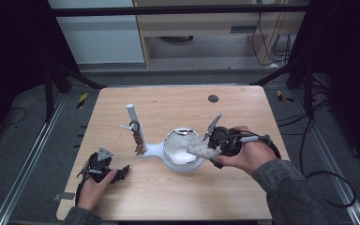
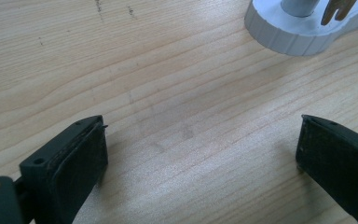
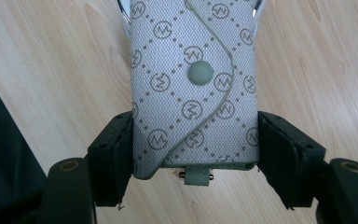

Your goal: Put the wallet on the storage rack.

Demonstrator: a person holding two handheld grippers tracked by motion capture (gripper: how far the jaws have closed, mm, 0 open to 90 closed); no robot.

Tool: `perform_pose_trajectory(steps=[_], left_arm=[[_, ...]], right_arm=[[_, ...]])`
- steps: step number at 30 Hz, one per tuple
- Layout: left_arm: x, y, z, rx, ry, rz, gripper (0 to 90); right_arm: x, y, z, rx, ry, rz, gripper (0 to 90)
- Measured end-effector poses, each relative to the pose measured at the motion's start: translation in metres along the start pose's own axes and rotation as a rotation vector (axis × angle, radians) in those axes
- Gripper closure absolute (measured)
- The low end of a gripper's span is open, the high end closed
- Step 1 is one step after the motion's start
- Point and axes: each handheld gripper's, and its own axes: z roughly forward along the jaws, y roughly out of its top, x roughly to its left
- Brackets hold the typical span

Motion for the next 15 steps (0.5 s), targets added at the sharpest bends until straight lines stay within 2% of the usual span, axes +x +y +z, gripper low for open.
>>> perform_pose_trajectory(steps=[15], left_arm=[[0.000, 0.000, 0.000, 0.001, -0.001, 0.001, 1.3]], right_arm=[[0.009, 0.028, 0.024, 0.035, 0.026, -0.042, 31.9]])
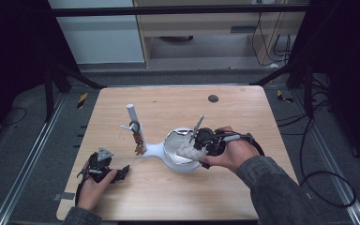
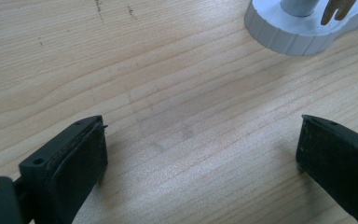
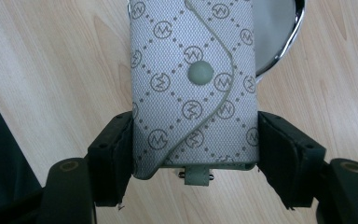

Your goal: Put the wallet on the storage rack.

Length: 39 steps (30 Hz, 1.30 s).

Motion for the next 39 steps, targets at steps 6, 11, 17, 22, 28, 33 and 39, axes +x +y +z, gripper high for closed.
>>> perform_pose_trajectory(steps=[6, 11, 17, 22, 28, 33, 39], left_arm=[[0.000, 0.000, 0.000, 0.000, 0.000, 0.000, 1.2], [0.000, 0.000, 0.000, 0.000, 0.000, 0.001, 1.2], [0.000, 0.000, 0.000, 0.000, -0.001, 0.000, 1.2], [0.000, 0.000, 0.000, 0.000, -0.001, 0.000, 1.2], [0.000, 0.000, 0.000, 0.000, -0.001, 0.001, 1.1], [0.000, 0.000, 0.000, 0.000, -0.001, 0.000, 1.1], [0.000, 0.000, 0.000, 0.001, -0.001, 0.001, 1.1]], right_arm=[[0.000, 0.010, 0.006, 0.018, 0.000, -0.010, 31.9], [0.000, 0.017, 0.013, 0.035, 0.005, -0.012, 31.9], [-0.003, 0.023, 0.019, 0.045, 0.006, -0.010, 31.8], [-0.005, 0.026, 0.020, 0.051, 0.008, -0.005, 31.8], [-0.005, 0.029, 0.022, 0.052, 0.009, -0.005, 31.8], [-0.005, 0.030, 0.023, 0.054, 0.005, 0.000, 31.7], [-0.005, 0.031, 0.025, 0.056, 0.003, -0.004, 31.7]])
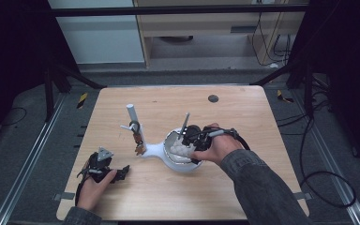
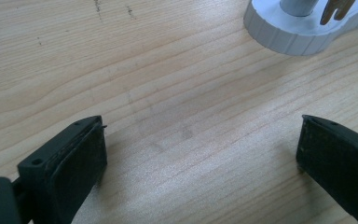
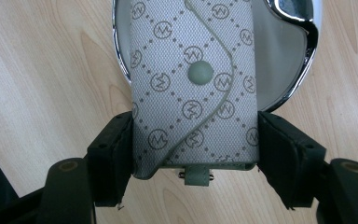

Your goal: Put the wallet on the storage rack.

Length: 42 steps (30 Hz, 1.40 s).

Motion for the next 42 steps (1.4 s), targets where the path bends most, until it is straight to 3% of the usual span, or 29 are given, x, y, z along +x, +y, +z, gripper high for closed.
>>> perform_pose_trajectory(steps=[42], left_arm=[[0.000, 0.000, 0.000, -0.001, -0.005, 0.005, 0.8]], right_arm=[[-0.003, 0.014, 0.017, -0.002, -0.010, 0.026, 31.6]])
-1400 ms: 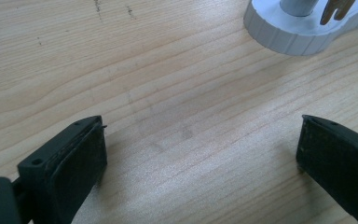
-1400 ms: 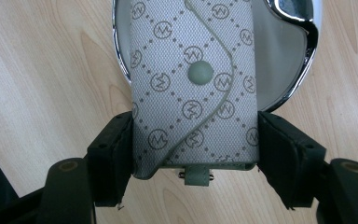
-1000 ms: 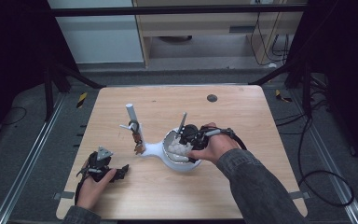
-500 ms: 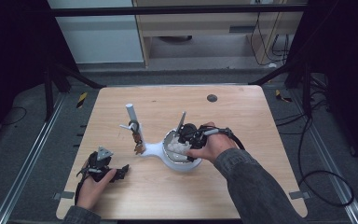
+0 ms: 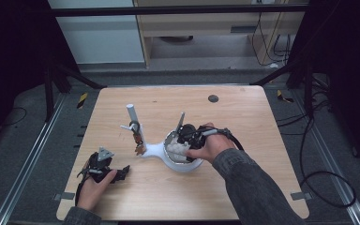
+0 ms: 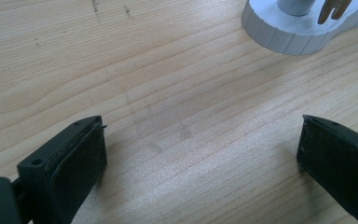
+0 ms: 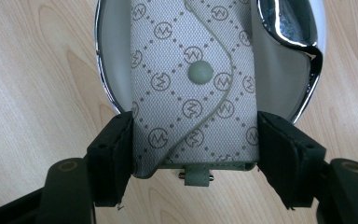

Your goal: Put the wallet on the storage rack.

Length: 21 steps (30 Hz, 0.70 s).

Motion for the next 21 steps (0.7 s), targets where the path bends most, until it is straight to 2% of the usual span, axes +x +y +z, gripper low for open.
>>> perform_pose_trajectory(steps=[21], left_arm=[[-0.0001, 0.0000, 0.0000, 0.000, -0.001, 0.002, 0.8]], right_arm=[[0.0006, 0.0044, 0.0038, 0.004, 0.009, 0.001, 31.6]])
